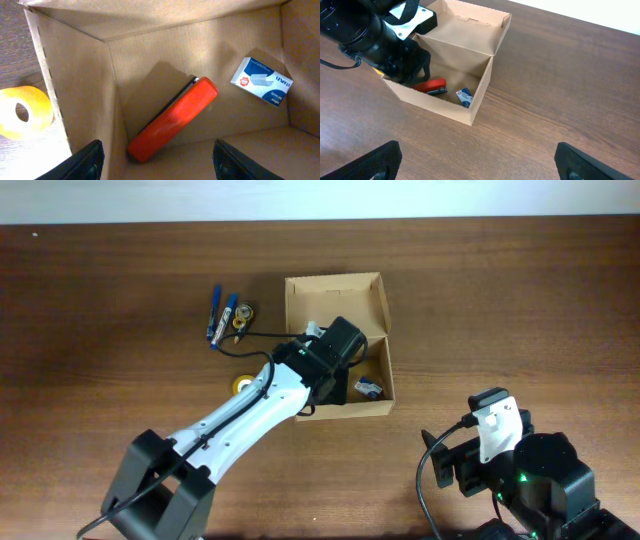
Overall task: Pack container
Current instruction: 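Move the left gripper back over the yellow tape roll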
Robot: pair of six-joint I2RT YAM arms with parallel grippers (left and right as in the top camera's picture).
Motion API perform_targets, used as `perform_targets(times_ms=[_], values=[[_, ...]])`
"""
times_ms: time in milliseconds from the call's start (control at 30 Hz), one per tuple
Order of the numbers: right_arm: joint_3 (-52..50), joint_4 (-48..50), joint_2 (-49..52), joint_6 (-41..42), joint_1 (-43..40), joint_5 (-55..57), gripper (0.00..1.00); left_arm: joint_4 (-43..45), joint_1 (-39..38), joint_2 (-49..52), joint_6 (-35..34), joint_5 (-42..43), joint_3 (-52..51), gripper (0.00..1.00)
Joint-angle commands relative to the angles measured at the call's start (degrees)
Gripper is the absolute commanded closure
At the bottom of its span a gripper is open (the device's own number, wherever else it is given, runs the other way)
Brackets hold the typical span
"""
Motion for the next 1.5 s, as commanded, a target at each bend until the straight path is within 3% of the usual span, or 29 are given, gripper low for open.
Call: perform_targets(times_ms=[0,367,467,667,833,1100,1200,1467], values=[[0.1,0.2,-0.4,0.2,0.5,0.3,0.01,0.0,0.4,-0.6,1.9,-1.8,-0.5,0.31],[0.1,0.2,-0.4,0.2,0.5,0.3,0.01,-0.1,0.4,-6.5,1.9,-2.3,2.9,0.31],[0.1,0.2,-0.4,0.2,0.5,0.3,0.01,-1.1,0.4,-12.1,1.9,-6.3,3.0,0.25],[0.1,0.2,-0.4,0.2,0.5,0.3,0.01,-10.9,0.8,-18.1,-0.1,-15.7,2.9,0.25],[0.1,0.2,-0.4,0.2,0.5,0.3,0.01,-13.9,2.8,-18.2,0.0,-15.5,0.5,0.25],[0.1,0.2,-0.4,0.2,0.5,0.3,0.01,-13.9,6.9,-18.4,0.0,-13.3,-3.0,0.08],[0.1,0.2,-0.4,0.2,0.5,0.3,0.01,-13.6,9.0,-18.4,0.5,-12.1,-4.0,0.07],[0.1,0.2,-0.4,0.2,0.5,0.3,0.01,-7.3,15.0,-19.0,9.2,-3.4,-7.9,0.06]])
